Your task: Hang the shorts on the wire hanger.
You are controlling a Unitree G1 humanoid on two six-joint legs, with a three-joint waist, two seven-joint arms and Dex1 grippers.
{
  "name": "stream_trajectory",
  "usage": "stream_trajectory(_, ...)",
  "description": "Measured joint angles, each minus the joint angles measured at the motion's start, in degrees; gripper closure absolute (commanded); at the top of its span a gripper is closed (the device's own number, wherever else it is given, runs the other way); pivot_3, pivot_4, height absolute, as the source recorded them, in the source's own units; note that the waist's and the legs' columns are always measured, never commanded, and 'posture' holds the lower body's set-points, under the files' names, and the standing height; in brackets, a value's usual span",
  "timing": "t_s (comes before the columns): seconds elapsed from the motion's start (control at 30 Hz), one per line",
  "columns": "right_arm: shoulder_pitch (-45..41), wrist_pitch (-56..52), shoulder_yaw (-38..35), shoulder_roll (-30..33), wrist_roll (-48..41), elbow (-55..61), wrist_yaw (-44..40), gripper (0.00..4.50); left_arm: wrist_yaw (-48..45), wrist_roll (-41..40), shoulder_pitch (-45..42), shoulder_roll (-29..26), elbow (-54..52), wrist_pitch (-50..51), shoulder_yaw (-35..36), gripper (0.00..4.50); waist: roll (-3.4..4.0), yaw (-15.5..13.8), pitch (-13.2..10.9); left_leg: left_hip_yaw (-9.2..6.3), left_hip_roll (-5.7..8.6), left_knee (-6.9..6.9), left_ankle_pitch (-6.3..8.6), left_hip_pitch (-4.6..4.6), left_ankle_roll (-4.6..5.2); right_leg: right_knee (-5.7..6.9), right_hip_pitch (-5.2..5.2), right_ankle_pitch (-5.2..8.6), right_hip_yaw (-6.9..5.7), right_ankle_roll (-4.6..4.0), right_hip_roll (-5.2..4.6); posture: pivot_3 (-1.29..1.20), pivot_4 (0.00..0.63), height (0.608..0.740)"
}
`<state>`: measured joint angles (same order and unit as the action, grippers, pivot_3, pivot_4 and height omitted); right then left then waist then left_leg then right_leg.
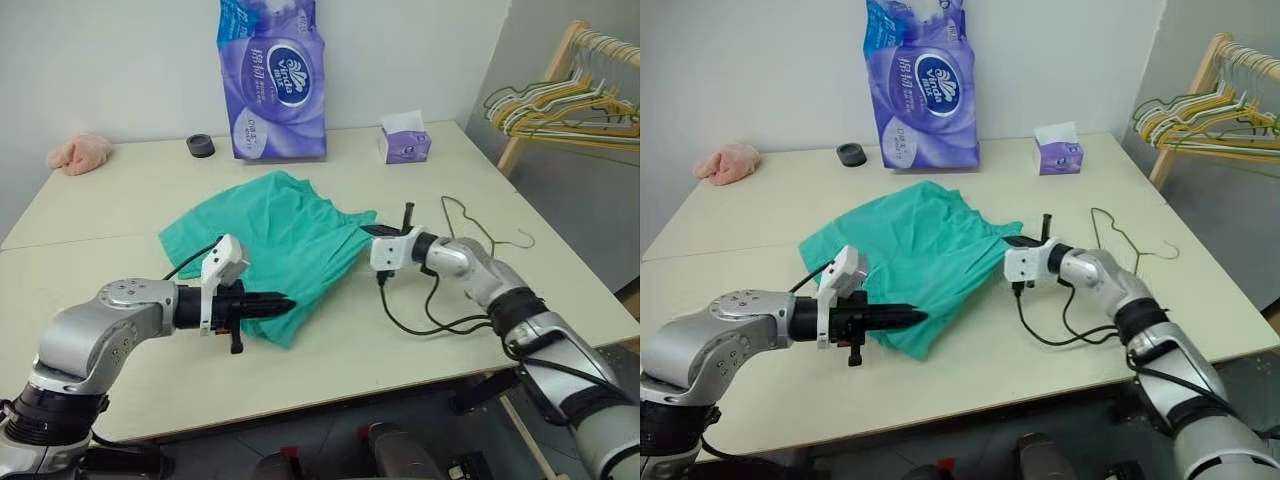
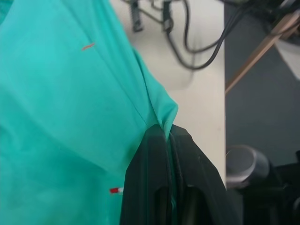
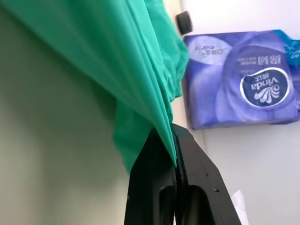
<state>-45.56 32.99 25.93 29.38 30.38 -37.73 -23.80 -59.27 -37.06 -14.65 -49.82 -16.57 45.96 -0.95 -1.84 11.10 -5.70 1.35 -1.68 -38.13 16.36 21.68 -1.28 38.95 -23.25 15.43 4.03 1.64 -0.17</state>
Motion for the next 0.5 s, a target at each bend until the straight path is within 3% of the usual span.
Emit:
stream_trajectory(0.23,15.2,-16.1,-1.1,10.5,-6.0,29.4,-20.8,4.47,-3.8,8.1,0.7,-2.1,4.9,-10.2,-4.7,4.50,0.02,0.3,0.0,0.02,-0.09,0.02,0.01,-0.05,0.01,0.02,0.00,0.03,0.02,0.01,0.10,-0.18,0.078,0.740)
stream_trajectory(0.5,23.6,-39.7,-2.3,12.1,-16.3,54.5,-35.1,4.47,-7.1,9.9,5.3,-6.2,8.5,-15.2,-2.2,4.50,0.03,0.0,0.0,0.00,-0.10,-0.03,0.01,-0.12,0.02,0.06,0.02,0.20,-0.03,0.29,0.11,-0.16,0.081,0.740)
